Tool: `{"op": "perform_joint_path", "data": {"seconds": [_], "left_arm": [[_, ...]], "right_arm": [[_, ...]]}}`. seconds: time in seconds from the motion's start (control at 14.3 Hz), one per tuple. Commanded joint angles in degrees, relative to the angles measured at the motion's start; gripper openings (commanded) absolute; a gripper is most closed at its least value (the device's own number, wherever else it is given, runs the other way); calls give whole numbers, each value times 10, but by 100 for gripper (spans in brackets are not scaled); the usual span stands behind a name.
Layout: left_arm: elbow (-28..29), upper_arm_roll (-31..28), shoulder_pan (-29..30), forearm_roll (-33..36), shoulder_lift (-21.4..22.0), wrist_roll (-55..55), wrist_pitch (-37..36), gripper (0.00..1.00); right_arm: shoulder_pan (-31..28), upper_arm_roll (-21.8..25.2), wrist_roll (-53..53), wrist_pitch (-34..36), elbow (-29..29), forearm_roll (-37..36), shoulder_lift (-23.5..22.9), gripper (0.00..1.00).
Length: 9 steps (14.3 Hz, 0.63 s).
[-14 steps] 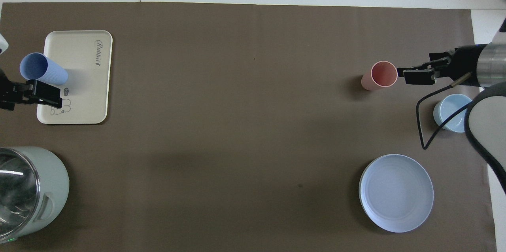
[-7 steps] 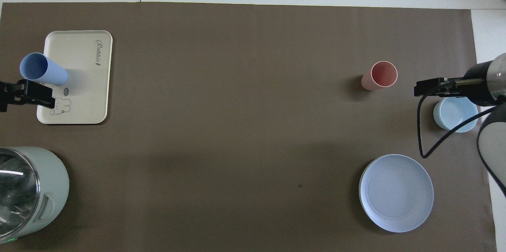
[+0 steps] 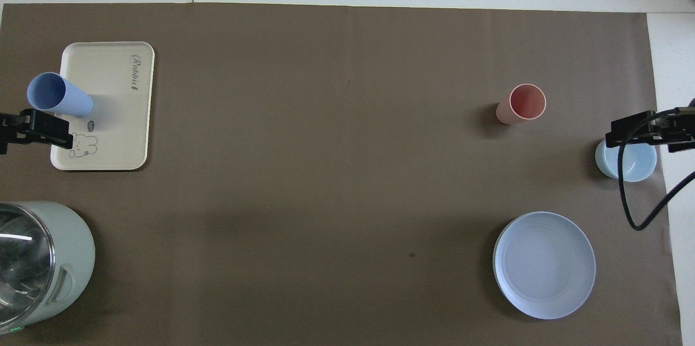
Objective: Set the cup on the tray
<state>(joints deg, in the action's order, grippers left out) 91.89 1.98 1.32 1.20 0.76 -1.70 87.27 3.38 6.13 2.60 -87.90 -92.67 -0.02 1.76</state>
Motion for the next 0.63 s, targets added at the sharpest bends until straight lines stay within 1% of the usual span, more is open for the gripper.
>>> {"op": "perform_joint_path", "data": {"seconds": [0.0, 0.21, 0.56], "left_arm": [[11, 4, 5, 9, 12, 2, -2, 100], [11, 4, 5, 9, 12, 2, -2, 100], [11, 4, 5, 9, 12, 2, -2, 100]], "right_arm": [[-4, -2, -13, 20, 29, -13, -18, 100], [6, -3, -17, -2, 24, -23, -20, 100], [1, -4, -24, 2, 35, -29, -21, 100]]}}
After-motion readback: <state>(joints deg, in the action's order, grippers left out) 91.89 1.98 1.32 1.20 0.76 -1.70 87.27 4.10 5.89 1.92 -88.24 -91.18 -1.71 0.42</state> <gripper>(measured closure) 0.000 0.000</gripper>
